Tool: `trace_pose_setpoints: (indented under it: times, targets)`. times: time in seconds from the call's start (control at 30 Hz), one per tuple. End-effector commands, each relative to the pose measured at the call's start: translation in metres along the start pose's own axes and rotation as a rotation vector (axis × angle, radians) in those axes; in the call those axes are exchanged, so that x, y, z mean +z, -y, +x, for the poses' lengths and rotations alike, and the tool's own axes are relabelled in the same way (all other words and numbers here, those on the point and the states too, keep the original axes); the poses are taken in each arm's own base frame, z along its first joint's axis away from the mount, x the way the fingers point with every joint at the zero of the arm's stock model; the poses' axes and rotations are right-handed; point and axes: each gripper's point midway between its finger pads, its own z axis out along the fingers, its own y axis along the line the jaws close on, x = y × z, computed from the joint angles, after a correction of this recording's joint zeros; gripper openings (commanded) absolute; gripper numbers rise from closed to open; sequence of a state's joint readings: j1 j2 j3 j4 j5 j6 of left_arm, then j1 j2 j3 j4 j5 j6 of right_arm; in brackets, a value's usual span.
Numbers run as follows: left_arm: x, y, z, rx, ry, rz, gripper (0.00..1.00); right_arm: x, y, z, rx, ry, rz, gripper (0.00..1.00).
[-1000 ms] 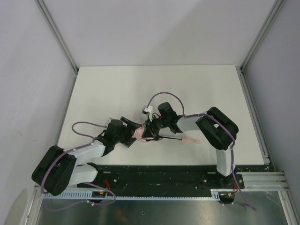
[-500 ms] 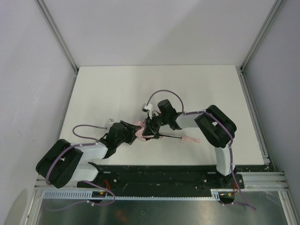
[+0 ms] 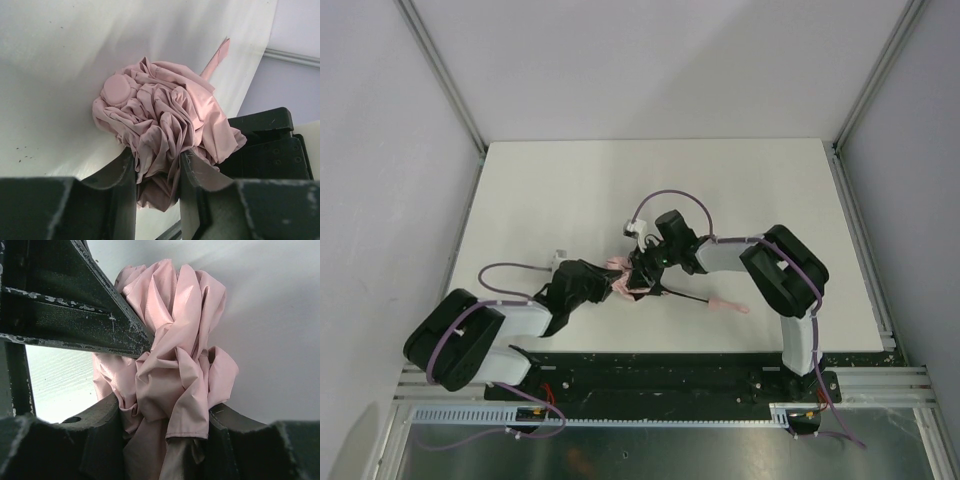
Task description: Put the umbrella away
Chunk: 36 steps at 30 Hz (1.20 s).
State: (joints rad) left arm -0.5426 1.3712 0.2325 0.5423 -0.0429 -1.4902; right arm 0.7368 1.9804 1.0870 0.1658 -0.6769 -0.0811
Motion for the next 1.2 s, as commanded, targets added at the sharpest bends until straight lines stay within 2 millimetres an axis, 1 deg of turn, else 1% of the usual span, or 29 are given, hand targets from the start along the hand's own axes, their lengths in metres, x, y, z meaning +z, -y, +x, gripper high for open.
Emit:
trace_pose_setpoints:
  times: [0.0,0.07,0.13,0.2,0.23,0.3,0.43,0.53,0.6,0.63,0.7,0.77,0.8,0.87,0.93,0.97,1.03,1.1,1.17]
  targets:
    - [-0.016,-0.085,-0.003,0.167,-0.021,-0.287,0.29,-0.007,-0.027,0.038,0.212,-0.15,-0.106,0.03]
    - [-0.022,-0.076,-0.004,0.15,-0.029,-0.244,0.43,-0.007,-0.022,0.044,0.234,-0.158,-0.11,0.01]
    - [-0.03,-0.067,-0.005,0.124,-0.044,-0.201,0.61,-0.006,-0.019,0.05,0.252,-0.17,-0.107,0.0]
    - [-0.038,-0.058,-0.006,0.092,-0.053,-0.164,0.86,-0.005,-0.019,0.054,0.257,-0.182,-0.106,0.0]
    - [-0.042,-0.051,-0.007,0.075,-0.055,-0.144,0.93,-0.005,-0.019,0.056,0.257,-0.188,-0.103,0.0]
    - [-0.047,-0.04,-0.011,0.028,-0.053,-0.122,0.98,-0.005,-0.02,0.057,0.251,-0.194,-0.101,0.0]
    - [-0.05,-0.015,-0.012,-0.113,-0.085,-0.108,0.99,-0.003,-0.022,0.052,0.237,-0.183,-0.1,0.0]
    - [-0.046,0.008,-0.012,-0.138,-0.116,-0.095,0.99,-0.002,-0.023,0.048,0.227,-0.167,-0.106,0.0]
    - [-0.04,0.014,-0.013,-0.136,-0.117,-0.103,0.99,-0.001,-0.025,0.047,0.223,-0.164,-0.114,0.0]
    - [-0.037,0.015,-0.014,-0.135,-0.112,-0.112,0.99,-0.001,-0.026,0.047,0.232,-0.164,-0.117,0.0]
    - [-0.031,0.01,-0.01,-0.126,-0.11,-0.141,0.99,0.0,-0.025,0.041,0.223,-0.143,-0.12,0.0]
    - [-0.025,-0.001,0.001,-0.113,-0.13,-0.184,0.99,0.0,-0.026,0.038,0.218,-0.134,-0.123,0.0]
    - [-0.022,-0.011,0.007,-0.11,-0.14,-0.219,0.99,-0.001,-0.025,0.037,0.215,-0.13,-0.123,0.0]
    - [-0.015,-0.04,0.017,-0.127,-0.148,-0.313,0.99,-0.002,-0.025,0.035,0.214,-0.125,-0.128,0.0]
    - [-0.009,-0.067,0.019,-0.161,-0.13,-0.386,0.99,-0.003,-0.027,0.034,0.213,-0.124,-0.134,0.0]
    - [-0.005,-0.077,0.018,-0.176,-0.116,-0.41,0.99,-0.003,-0.027,0.034,0.21,-0.126,-0.135,0.0]
    - [0.002,-0.089,0.014,-0.186,-0.086,-0.443,0.99,-0.003,-0.03,0.035,0.206,-0.132,-0.138,0.0]
    - [0.006,-0.099,0.013,-0.181,-0.075,-0.475,0.95,-0.004,-0.032,0.033,0.201,-0.131,-0.142,0.0]
    - [0.005,-0.11,0.012,-0.182,-0.065,-0.496,0.87,-0.007,-0.036,0.036,0.194,-0.145,-0.154,0.0]
